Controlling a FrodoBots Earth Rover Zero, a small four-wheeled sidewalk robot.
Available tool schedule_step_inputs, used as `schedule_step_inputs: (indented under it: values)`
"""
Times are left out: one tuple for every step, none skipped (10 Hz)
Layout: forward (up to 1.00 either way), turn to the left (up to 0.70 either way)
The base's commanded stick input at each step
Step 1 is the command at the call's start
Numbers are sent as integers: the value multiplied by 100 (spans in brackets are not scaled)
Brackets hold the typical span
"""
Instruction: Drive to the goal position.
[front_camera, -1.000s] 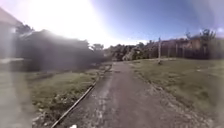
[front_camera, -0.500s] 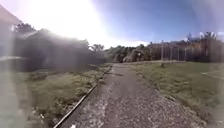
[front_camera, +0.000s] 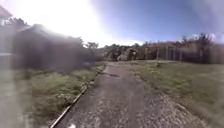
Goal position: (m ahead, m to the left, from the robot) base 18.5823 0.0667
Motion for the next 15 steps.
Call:
schedule_step_inputs:
  values:
    - [100,1]
    - [100,1]
    - [100,1]
    - [100,1]
    - [100,1]
    - [100,1]
    - [100,1]
    - [100,1]
    - [100,1]
    - [100,1]
    - [100,1]
    - [100,1]
    - [100,1]
    - [100,1]
    - [100,1]
